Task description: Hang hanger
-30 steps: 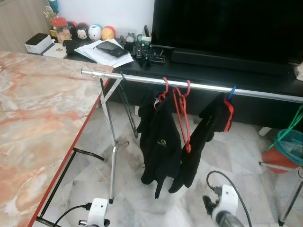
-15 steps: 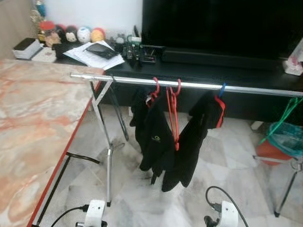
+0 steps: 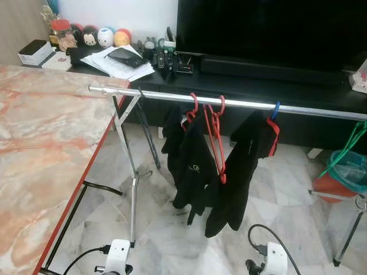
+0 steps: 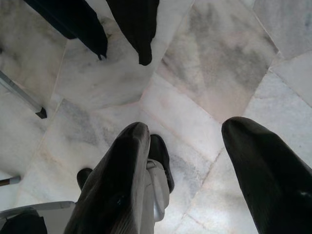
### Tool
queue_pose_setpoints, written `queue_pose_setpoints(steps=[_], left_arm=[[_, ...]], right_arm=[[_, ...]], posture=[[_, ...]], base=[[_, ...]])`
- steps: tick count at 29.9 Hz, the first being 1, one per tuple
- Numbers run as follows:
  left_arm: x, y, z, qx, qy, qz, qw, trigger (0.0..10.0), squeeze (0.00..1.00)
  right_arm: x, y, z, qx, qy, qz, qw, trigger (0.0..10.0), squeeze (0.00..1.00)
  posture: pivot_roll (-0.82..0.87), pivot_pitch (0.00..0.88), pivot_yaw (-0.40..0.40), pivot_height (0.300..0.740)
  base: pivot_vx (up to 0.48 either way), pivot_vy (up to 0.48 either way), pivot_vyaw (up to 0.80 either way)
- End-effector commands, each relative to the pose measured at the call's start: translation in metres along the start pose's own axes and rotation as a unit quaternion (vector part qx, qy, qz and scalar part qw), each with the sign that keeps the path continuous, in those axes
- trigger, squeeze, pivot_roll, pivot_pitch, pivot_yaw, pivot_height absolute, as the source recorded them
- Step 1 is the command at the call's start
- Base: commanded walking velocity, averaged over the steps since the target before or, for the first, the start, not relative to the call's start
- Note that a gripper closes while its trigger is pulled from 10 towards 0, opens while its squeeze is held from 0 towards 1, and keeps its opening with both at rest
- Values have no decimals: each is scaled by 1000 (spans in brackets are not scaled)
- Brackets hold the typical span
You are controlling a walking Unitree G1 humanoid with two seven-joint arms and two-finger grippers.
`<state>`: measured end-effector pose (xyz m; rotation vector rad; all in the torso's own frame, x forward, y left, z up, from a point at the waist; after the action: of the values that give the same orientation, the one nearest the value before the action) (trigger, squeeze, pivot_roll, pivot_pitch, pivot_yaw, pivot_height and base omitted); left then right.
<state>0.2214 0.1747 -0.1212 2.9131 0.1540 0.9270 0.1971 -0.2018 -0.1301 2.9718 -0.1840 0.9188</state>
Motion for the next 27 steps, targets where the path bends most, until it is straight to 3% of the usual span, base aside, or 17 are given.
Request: queue_pose_setpoints(steps=[1,17,24,27], left_arm=[[-2,2,0,-2,-5,2,1000,10000,0],[1,3,0,-6,0,2,1000,10000,0],[0,3,0,-6,-1,4,1000,10000,0],[-2,3,0,-5,-5,3,1000,10000,0]], right_arm=[[-6,3,-1,-4,-8,0,1000,10000,0],[-5,-3,-1,9,-5,-7,1000,10000,0],[-1,-20,1,26,1,-18,1000,10000,0],[1,-15,0,27,11,-19,999,10000,0]], posture=[[33,70,-59,740],[34,69,-60,740],[36,68,-62,740],[36,70,-63,740]], base=[[270,0,0],[289,0,0],[0,0,0],[0,0,0]])
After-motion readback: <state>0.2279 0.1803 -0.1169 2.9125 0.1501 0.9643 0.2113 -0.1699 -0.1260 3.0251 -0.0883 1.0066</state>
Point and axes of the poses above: a point about 5 cm out from each wrist's last joint towards the gripper, its own z axis pointing out of the wrist towards the gripper, its own x axis along the axis of the wrist's last joint, y = z × x, the point moved 5 cm from there along z, pointing out of the wrist towards the gripper, and after that the axes turned 11 degrees about -z, right-handed, at the moved point
